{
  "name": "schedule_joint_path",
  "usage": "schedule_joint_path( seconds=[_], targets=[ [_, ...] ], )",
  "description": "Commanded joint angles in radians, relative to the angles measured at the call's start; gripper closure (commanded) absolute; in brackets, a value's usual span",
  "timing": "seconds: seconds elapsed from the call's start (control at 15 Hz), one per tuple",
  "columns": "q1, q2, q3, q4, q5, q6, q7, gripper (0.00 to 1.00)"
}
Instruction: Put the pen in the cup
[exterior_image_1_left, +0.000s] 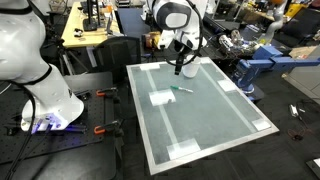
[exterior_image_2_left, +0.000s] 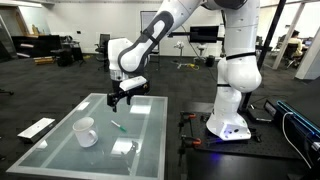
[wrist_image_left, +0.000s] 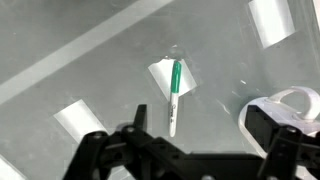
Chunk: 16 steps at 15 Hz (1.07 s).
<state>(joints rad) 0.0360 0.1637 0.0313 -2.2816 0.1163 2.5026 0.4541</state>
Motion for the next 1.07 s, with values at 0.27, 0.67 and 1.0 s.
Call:
schedule_joint_path(
  seconds=[0.27, 0.67, 1.0],
  targets=[
    [0.021, 0.084, -0.023, 0.024, -0.039, 0.069, 0.018, 0.0],
    [0.041, 0.164, -0.051, 0.027, -0.039, 0.149, 0.065, 0.0],
    [0.064, 0.236, -0.084, 0.057, -0.028, 0.207, 0.072, 0.0]
  ],
)
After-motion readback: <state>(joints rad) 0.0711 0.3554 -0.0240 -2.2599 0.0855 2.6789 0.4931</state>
